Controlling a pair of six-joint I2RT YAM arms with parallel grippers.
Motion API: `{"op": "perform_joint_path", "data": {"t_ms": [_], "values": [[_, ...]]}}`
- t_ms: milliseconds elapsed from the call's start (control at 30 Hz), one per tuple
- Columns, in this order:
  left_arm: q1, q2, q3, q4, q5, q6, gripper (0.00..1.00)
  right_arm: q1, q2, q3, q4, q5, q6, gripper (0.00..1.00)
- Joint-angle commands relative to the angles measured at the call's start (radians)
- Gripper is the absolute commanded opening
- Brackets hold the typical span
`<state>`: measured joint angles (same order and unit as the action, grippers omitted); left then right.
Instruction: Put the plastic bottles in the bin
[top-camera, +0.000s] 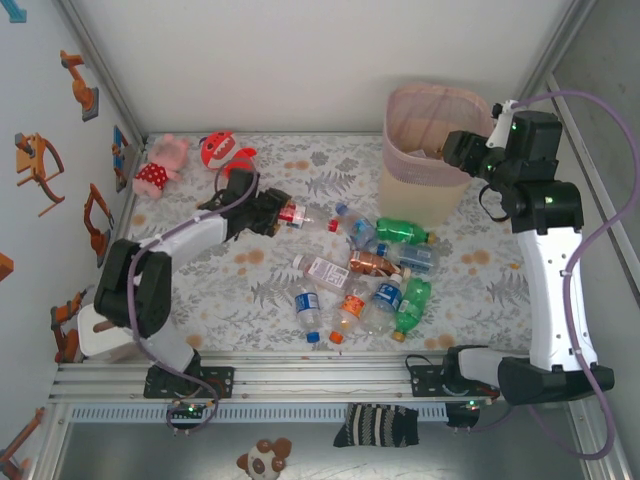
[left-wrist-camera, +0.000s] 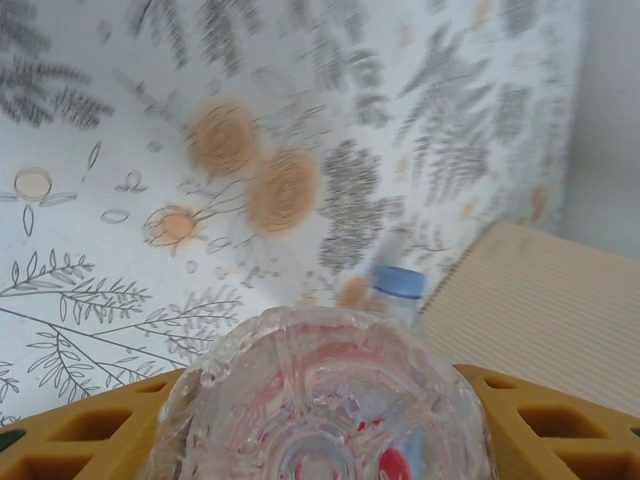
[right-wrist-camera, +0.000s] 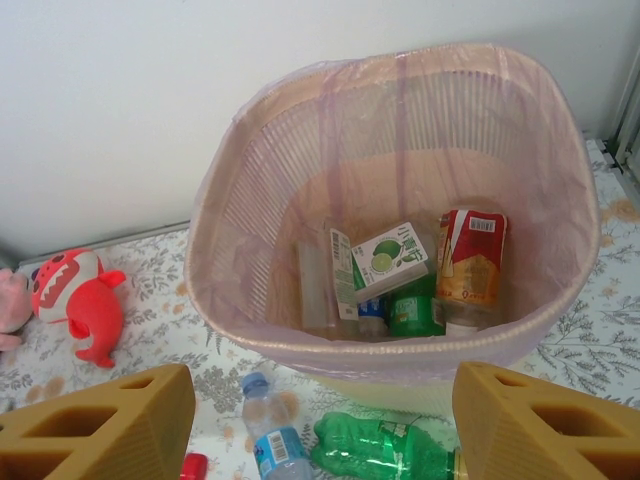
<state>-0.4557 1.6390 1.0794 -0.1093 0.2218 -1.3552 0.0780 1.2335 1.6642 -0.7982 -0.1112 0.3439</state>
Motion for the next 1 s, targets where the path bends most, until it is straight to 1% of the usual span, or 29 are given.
{"op": "perform_joint_path", "data": {"t_ms": [0,100,133,233,333,467,567,600,633,767,833,967], "values": [[0.001,-0.107,0.019,-0.049,-0.063,0.208,0.59,0.000,-0.036,-0.001,0.043,-0.025,0.003,0.68],[0.000,-0.195,0.023,-0.041,-0.064,0.370,0.58,0.000,-0.063,-0.056,0.139,-0.107,-0.003,0.68],[0.001,-0.226,0.018,-0.021,-0.043,0.436,0.58,0.000,-0.073,-0.075,0.172,-0.138,-0.006,0.68],[0.006,-0.309,-0.009,0.093,0.079,0.575,0.56,0.003,-0.089,-0.111,0.245,-0.213,-0.014,0.67],[0.006,-0.381,-0.028,0.180,0.188,0.668,0.54,0.014,-0.092,-0.133,0.309,-0.304,-0.029,0.67],[0.005,-0.454,-0.024,0.231,0.323,0.779,0.54,0.056,-0.091,-0.157,0.398,-0.439,-0.048,0.67],[0.005,-0.501,-0.018,0.258,0.447,0.856,0.53,0.109,-0.088,-0.175,0.459,-0.535,-0.078,0.67],[0.003,-0.516,-0.013,0.257,0.482,0.875,0.52,0.131,-0.086,-0.178,0.471,-0.571,-0.096,0.67],[0.005,-0.529,-0.007,0.255,0.520,0.895,0.50,0.154,-0.083,-0.181,0.480,-0.604,-0.119,0.67],[0.000,-0.567,0.015,0.240,0.631,0.956,0.49,0.257,-0.058,-0.157,0.430,-0.711,-0.231,0.68],[-0.003,-0.587,0.022,0.238,0.676,0.978,0.48,0.315,-0.044,-0.145,0.390,-0.729,-0.295,0.69],[-0.016,-0.614,0.027,0.244,0.729,1.005,0.47,0.414,-0.007,-0.117,0.312,-0.730,-0.402,0.72]]}}
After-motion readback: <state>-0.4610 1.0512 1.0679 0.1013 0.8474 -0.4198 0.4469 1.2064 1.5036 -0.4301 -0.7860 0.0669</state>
